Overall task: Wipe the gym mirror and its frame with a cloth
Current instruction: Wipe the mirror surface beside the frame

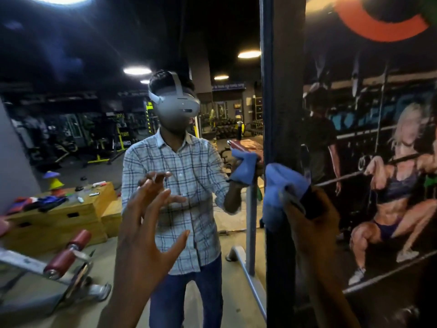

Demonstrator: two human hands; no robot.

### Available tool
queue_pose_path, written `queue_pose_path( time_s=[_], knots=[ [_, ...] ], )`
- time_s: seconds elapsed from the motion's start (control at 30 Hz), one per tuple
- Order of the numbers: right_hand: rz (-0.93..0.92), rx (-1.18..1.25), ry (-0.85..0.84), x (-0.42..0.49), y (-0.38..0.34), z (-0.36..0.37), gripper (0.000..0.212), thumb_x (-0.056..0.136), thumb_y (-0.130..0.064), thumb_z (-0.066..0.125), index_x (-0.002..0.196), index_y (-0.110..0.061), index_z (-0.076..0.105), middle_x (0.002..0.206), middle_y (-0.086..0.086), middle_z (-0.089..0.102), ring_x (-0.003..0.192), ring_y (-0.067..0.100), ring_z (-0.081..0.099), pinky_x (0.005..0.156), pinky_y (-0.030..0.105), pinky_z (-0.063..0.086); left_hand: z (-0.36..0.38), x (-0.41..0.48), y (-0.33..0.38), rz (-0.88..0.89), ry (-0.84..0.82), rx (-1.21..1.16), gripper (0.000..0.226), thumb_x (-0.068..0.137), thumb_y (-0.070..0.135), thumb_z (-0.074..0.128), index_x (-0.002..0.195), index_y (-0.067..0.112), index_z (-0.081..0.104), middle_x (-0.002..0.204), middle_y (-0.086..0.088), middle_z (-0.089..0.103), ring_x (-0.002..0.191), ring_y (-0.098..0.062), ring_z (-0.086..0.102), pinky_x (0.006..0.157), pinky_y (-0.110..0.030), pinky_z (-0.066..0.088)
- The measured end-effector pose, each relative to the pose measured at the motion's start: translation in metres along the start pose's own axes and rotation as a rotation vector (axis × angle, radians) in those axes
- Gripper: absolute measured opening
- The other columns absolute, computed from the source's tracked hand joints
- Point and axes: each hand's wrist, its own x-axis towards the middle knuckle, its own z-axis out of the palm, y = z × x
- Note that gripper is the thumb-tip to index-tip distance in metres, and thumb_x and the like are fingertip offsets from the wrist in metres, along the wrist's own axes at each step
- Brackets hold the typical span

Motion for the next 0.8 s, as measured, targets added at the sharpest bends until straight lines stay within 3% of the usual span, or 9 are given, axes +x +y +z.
queue_pose_path(
  time_s=[0.07,0.13,0.2,0.3,0.43,0.63,0.67,0.73,0.8],
  knots=[
    [-0.092,0.097,0.110,0.033,-0.010,0.019,0.026,0.077,-0.052,0.075,0.085,-0.030,0.063,0.078,-0.005,0.066,0.071,0.009,0.063,0.068,0.030,0.053,-0.004,0.017,0.002,0.006,0.045,0.046,0.085,0.074,0.040,0.084,0.149,0.018,0.052,0.169,-0.003,0.024,0.155,-0.027,0.026,0.117,-0.049,0.036],
    [-0.238,0.053,0.147,0.055,-0.025,0.040,0.029,0.080,-0.036,0.078,0.082,-0.014,0.058,0.070,-0.002,0.058,0.063,0.011,0.055,0.058,0.030,0.047,-0.006,0.031,0.000,0.016,0.073,0.093,0.088,0.073,0.039,0.086,0.151,0.018,0.051,0.170,-0.005,0.021,0.155,-0.031,0.024,0.117,-0.054,0.035],
    [-0.260,0.065,0.102,0.070,-0.025,0.059,0.024,0.080,-0.027,0.080,0.086,-0.015,0.059,0.071,-0.003,0.060,0.064,0.016,0.058,0.059,0.037,0.050,-0.007,0.041,-0.004,0.021,0.078,0.141,0.096,0.069,0.034,0.093,0.153,0.020,0.048,0.171,-0.006,0.018,0.157,-0.033,0.020,0.118,-0.056,0.031],
    [-0.246,0.124,0.072,0.075,-0.026,0.084,0.023,0.077,-0.033,0.075,0.092,-0.024,0.060,0.079,0.002,0.065,0.072,0.024,0.064,0.066,0.040,0.055,-0.004,0.048,-0.012,0.007,0.049,0.198,0.105,0.067,0.036,0.095,0.157,0.024,0.043,0.172,-0.007,0.012,0.158,-0.034,0.016,0.118,-0.060,0.030],
    [-0.217,0.217,0.188,0.070,-0.033,0.106,0.027,0.080,-0.026,0.076,0.101,-0.021,0.060,0.084,-0.006,0.066,0.074,0.008,0.066,0.066,0.021,0.055,0.001,0.049,-0.023,-0.009,0.021,0.267,0.111,0.065,0.042,0.094,0.159,0.027,0.038,0.174,-0.004,0.000,0.159,-0.037,0.011,0.118,-0.059,0.026],
    [-0.601,-0.076,-0.227,0.060,-0.046,0.138,0.036,0.080,-0.017,0.085,0.109,-0.013,0.065,0.106,-0.004,0.063,0.089,0.000,0.058,0.078,0.013,0.051,0.005,0.046,-0.034,0.011,0.034,0.264,0.107,0.068,0.043,0.094,0.159,0.028,0.038,0.174,-0.003,-0.001,0.161,-0.027,0.003,0.119,-0.052,0.017],
    [-0.554,-0.059,-0.197,0.070,-0.050,0.132,0.035,0.081,-0.013,0.084,0.110,-0.017,0.064,0.107,-0.007,0.061,0.091,-0.004,0.060,0.079,0.009,0.050,0.006,0.046,-0.036,0.014,0.037,0.265,0.105,0.069,0.043,0.093,0.159,0.028,0.039,0.174,-0.003,-0.001,0.161,-0.026,0.002,0.119,-0.051,0.016],
    [-0.440,0.005,0.044,0.086,-0.059,0.123,0.037,0.084,-0.006,0.079,0.113,-0.018,0.062,0.107,-0.007,0.061,0.092,-0.016,0.058,0.079,0.003,0.046,0.007,0.046,-0.038,0.028,0.052,0.264,0.098,0.075,0.047,0.089,0.159,0.029,0.039,0.174,-0.003,-0.001,0.161,-0.025,0.000,0.120,-0.053,0.016],
    [-0.385,0.088,0.182,0.085,-0.064,0.131,0.035,0.085,-0.007,0.077,0.115,-0.017,0.063,0.111,-0.003,0.062,0.092,-0.013,0.059,0.078,0.004,0.048,0.008,0.046,-0.039,0.023,0.060,0.263,0.097,0.077,0.048,0.086,0.159,0.031,0.038,0.174,-0.002,-0.003,0.161,-0.025,-0.001,0.119,-0.055,0.016]
  ],
)
